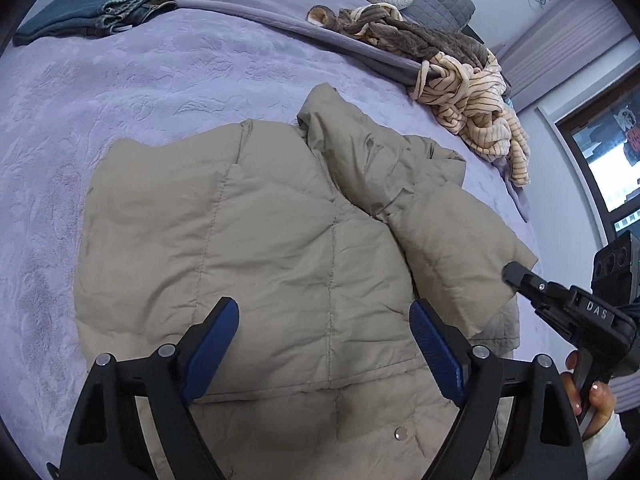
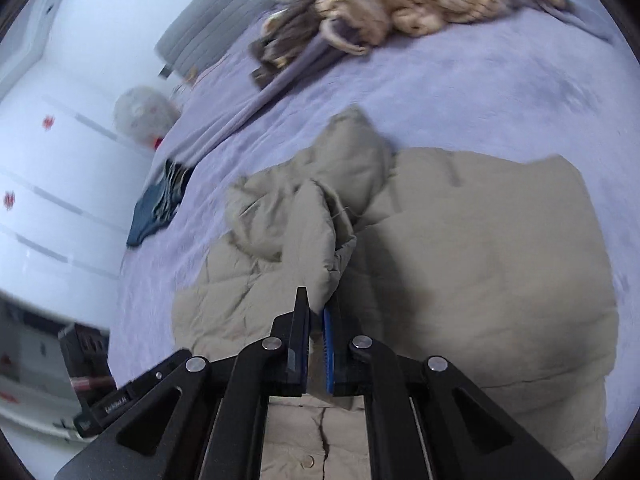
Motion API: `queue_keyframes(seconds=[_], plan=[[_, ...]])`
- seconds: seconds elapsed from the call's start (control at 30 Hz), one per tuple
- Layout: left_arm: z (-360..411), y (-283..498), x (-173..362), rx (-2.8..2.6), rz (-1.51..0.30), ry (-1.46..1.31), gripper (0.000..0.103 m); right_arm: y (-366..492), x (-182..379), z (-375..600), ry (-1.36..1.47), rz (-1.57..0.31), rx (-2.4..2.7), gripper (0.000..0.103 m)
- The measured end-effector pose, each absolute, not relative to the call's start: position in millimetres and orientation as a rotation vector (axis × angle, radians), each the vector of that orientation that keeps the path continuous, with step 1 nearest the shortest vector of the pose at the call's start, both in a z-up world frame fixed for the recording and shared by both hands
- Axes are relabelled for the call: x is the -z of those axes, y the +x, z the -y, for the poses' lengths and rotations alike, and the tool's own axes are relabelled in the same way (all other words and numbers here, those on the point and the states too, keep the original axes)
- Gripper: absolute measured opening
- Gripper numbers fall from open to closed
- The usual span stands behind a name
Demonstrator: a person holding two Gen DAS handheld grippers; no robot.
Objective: Fold large clothes
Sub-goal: 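Fold the sleeve side across the jacket body with the right gripper, release, then grip the folded side edges with both grippers and straighten them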
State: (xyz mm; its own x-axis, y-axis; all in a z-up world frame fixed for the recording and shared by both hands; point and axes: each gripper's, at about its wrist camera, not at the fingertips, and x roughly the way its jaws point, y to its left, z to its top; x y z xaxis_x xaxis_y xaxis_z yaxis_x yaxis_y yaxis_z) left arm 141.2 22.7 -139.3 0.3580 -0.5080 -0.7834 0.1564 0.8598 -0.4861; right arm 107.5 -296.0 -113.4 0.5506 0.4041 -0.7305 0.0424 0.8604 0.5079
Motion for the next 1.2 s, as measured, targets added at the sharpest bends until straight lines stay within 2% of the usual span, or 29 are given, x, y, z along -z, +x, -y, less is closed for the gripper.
queue_keyframes(seconds=[0.1,0.17,0.23,0.27,0.3,0.47,0.63,0.73,0.77,0.8,0.83,0.87,0.9,0.93,0.97,1.07,1.2], plan=[[-35.0,140.8,137.4,0.457,-1.128,-0.421,0.089,110.9,123.9,243.1,0.404,-1.039,-0.315,0.008],[-40.3,142.2,136.4,0.493,-1.131,-0.479,0.089,110.5,138.4,219.7,0.365,-1.101,-0.346,0.012],[-40.5,144.6,137.3,0.55,-1.141,-0.543,0.089,107.7,156.6,203.5,0.343,-1.178,-0.373,0.034],[-38.2,145.8,137.9,0.58,-1.147,-0.565,0.089,105.1,162.9,199.1,0.34,-1.204,-0.376,0.059],[-33.8,146.3,138.2,0.606,-1.152,-0.572,0.089,100.6,166.1,199.2,0.346,-1.216,-0.379,0.075],[3.0,150.3,151.1,0.672,-1.207,-0.499,0.089,66.2,168.3,251.4,0.44,-1.225,-0.331,0.076],[35.1,164.1,176.6,0.658,-1.263,-0.45,0.088,26.0,188.1,359.4,0.736,-1.208,-0.107,0.076],[47.6,173.1,184.9,0.649,-1.27,-0.459,0.066,8.0,205.3,416.6,1.014,-1.125,-0.029,0.076],[48.7,175.2,187.2,0.654,-1.269,-0.471,0.046,4.1,209.9,432.1,1.094,-1.086,-0.008,0.076],[50.3,176.7,188.4,0.658,-1.27,-0.485,0.018,0.5,213.8,445.4,1.161,-1.046,0.016,0.076],[51.1,177.3,188.1,0.65,-1.266,-0.489,0.007,-0.7,216.4,454.9,1.214,-1.01,0.036,0.076],[50.0,175.8,184.9,0.633,-1.247,-0.479,0.005,-0.4,218.0,462.6,1.25,-0.984,0.058,0.075],[47.2,171.3,178.6,0.625,-1.215,-0.463,0.005,0.6,218.2,469.1,1.263,-0.966,0.087,0.07],[43.2,167.4,173.3,0.623,-1.196,-0.449,0.005,3.2,217.2,473.6,1.252,-0.968,0.112,0.042],[38.3,161.2,168.4,0.619,-1.181,-0.428,0.005,8.9,215.0,476.6,1.226,-0.983,0.124,0.004],[27.7,145.7,168.5,0.591,-1.178,-0.345,0.005,21.1,203.7,475.9,1.131,-0.987,0.062,0.004],[21.9,143.5,193.7,0.519,-1.225,-0.255,0.005,24.2,211.3,473.2,1.032,-1.062,0.077,0.004]])
